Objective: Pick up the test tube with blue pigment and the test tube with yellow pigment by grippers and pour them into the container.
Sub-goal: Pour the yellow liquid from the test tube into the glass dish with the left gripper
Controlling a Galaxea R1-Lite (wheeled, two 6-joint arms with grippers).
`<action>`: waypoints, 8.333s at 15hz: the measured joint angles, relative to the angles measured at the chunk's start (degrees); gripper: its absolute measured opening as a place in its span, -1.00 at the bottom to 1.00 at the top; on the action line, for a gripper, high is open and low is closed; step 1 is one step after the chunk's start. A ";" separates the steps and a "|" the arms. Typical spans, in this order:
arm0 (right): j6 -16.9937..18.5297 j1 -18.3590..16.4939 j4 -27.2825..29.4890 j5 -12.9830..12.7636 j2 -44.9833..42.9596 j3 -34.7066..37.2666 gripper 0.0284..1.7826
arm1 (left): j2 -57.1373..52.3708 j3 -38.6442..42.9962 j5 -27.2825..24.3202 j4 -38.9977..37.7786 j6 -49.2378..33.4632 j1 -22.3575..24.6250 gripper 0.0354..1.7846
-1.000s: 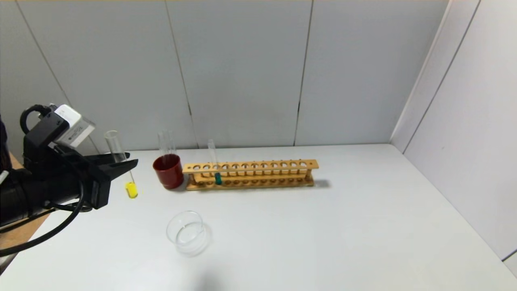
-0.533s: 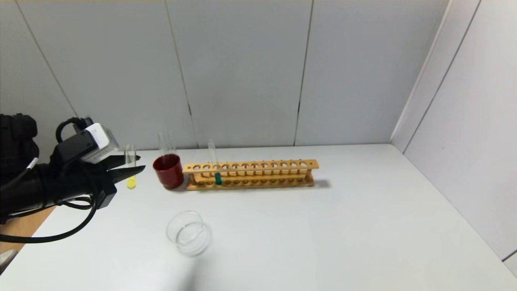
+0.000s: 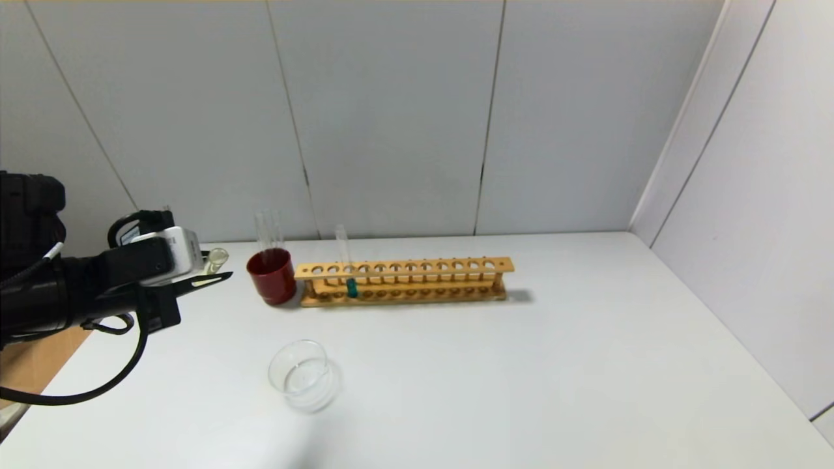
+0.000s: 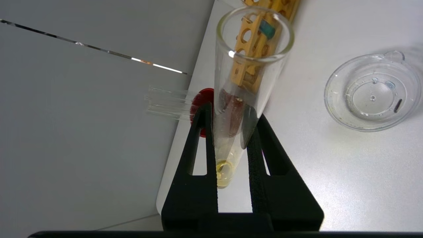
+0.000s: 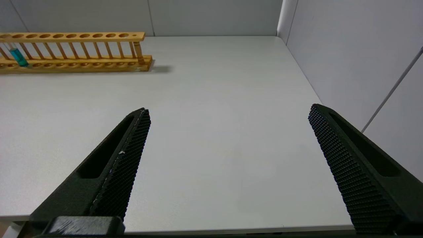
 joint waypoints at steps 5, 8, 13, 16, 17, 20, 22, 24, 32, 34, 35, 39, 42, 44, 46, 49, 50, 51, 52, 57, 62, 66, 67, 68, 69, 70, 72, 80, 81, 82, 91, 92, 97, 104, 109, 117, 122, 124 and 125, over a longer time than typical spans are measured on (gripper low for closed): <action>0.00 0.00 0.00 0.02 0.00 0.00 0.96 | 1.28 3.21 -0.13 -4.30 -0.68 -0.11 -0.68; 0.00 0.00 0.00 0.00 0.00 0.00 0.96 | 2.77 5.71 -0.02 -7.16 -2.54 0.05 -0.68; 0.02 0.00 0.00 0.00 0.00 0.00 0.96 | 5.99 9.07 -0.27 -14.08 -2.94 0.49 -0.68; 0.02 0.00 0.00 0.00 0.00 0.00 0.96 | 7.40 9.74 -0.27 -16.51 -0.33 0.66 -0.68; 0.02 0.00 0.00 0.02 0.00 0.00 0.96 | 8.00 10.15 -0.27 -16.65 2.16 0.68 -0.68; 0.00 0.00 0.00 0.02 0.00 0.00 0.96 | 10.01 12.28 -0.18 -16.92 8.74 0.71 -0.68; 0.02 0.00 0.00 0.02 0.00 0.00 0.96 | 11.06 12.93 -0.16 -17.12 11.31 0.71 -0.68; 0.02 0.00 0.00 0.02 0.00 0.00 0.96 | 11.72 12.69 -0.05 -17.31 13.64 0.71 -0.68; 0.00 0.00 0.00 0.02 0.00 0.00 0.96 | 15.53 13.20 -0.11 -25.47 22.91 0.68 -0.68; 0.00 0.00 0.00 0.02 0.00 0.00 0.96 | 16.19 13.24 0.06 -25.55 25.06 0.68 -0.68; 0.00 0.00 0.00 0.02 0.00 0.00 0.96 | 16.74 13.35 0.15 -25.47 26.25 0.71 -0.68; 0.00 0.00 0.00 0.00 0.00 0.00 0.96 | 18.47 15.06 0.48 -25.64 27.79 0.91 -0.68; 0.00 0.00 0.00 0.02 0.00 0.00 0.96 | 18.77 14.62 0.41 -27.56 31.56 1.43 -0.68; 0.00 0.00 0.00 0.00 0.00 0.00 0.96 | 19.19 14.23 1.28 -28.57 33.57 1.45 -0.68; 0.00 0.00 0.00 0.02 0.00 0.00 0.96 | 19.42 14.01 1.61 -28.61 34.68 1.49 -0.68; 0.00 0.00 0.00 0.02 0.00 0.00 0.96 | 19.74 13.42 1.96 -28.61 36.52 1.35 -0.68; 0.02 0.00 0.00 0.02 0.00 0.00 0.96 | 20.04 12.93 2.55 -28.59 36.74 1.01 -0.68; 0.02 0.00 0.00 0.02 0.00 0.00 0.96 | 20.46 12.28 3.45 -28.61 36.80 0.39 -0.68; 0.02 0.00 0.00 0.02 0.00 0.00 0.96 | 20.85 11.78 4.04 -28.61 36.85 -0.11 -0.68; 0.00 0.00 0.00 0.00 0.00 0.00 0.96 | 22.80 9.65 7.20 -28.68 36.91 -2.86 -0.68; 0.02 0.00 0.00 0.02 0.00 0.00 0.96 | 24.41 9.26 8.58 -28.79 39.17 -3.38 -0.68; 0.00 0.00 0.00 0.00 0.00 0.00 0.96 | 25.11 9.05 8.66 -28.81 41.72 -3.41 -0.68; 0.00 0.00 0.00 0.00 0.00 0.00 0.96 | 25.12 8.94 8.66 -29.03 42.53 -3.41 -0.68; 0.00 0.00 0.00 0.00 0.00 0.00 0.96 | 25.15 8.57 8.66 -29.90 43.80 -3.41 -0.68; 0.00 0.00 0.00 0.02 0.00 0.00 0.96 | 25.22 8.11 8.77 -30.78 45.09 -3.41 -0.68; 0.02 0.00 0.00 0.02 0.00 0.00 0.96 | 25.31 7.89 8.94 -30.87 45.57 -3.41 -0.68; 0.00 0.00 0.00 0.02 0.00 0.00 0.96 | 25.42 7.64 9.07 -30.98 45.81 -4.01 -0.68; -0.01 0.00 0.00 0.00 0.00 0.00 0.96 | 25.37 7.56 9.41 -31.17 49.09 -5.23 -0.68; 0.00 0.00 0.00 0.02 0.00 0.00 0.96 | 25.33 7.56 9.44 -31.28 49.13 -5.23 -0.68; 0.00 0.00 0.00 0.00 0.00 0.00 0.96 | 25.28 7.56 9.46 -31.56 49.13 -5.25 -0.68; -0.01 0.00 0.00 0.02 0.00 0.00 0.96 | 25.09 8.02 9.41 -31.76 50.77 -5.53 -0.68; 0.02 0.00 0.00 0.00 0.00 0.00 0.96 | 25.02 8.05 9.44 -31.78 51.12 -5.58 -0.68; -0.01 0.00 0.00 0.00 0.00 0.00 0.96 | 24.13 8.80 9.41 -31.63 52.91 -5.69 -0.68; 0.02 0.00 0.00 0.00 0.00 0.00 0.96 | 23.08 9.74 9.37 -31.67 53.24 -6.44 -0.68; 0.02 0.00 0.00 0.00 0.00 0.00 0.96 | 23.02 9.81 9.40 -31.74 54.59 -6.89 -0.68; 0.00 0.00 0.00 0.02 0.00 0.00 0.96 | 21.32 9.74 9.37 -31.72 61.11 -7.11 -0.68; 0.00 0.00 0.00 0.02 0.00 0.00 0.96 | 19.30 9.85 9.37 -31.70 67.78 -7.29 -0.68; 0.02 0.00 0.00 0.02 0.00 0.00 0.96 | 18.37 9.95 9.44 -31.74 68.67 -7.30 -0.68; 0.00 0.00 0.00 0.02 0.00 0.00 0.96 | 18.03 9.98 9.55 -31.76 68.75 -7.57 -0.68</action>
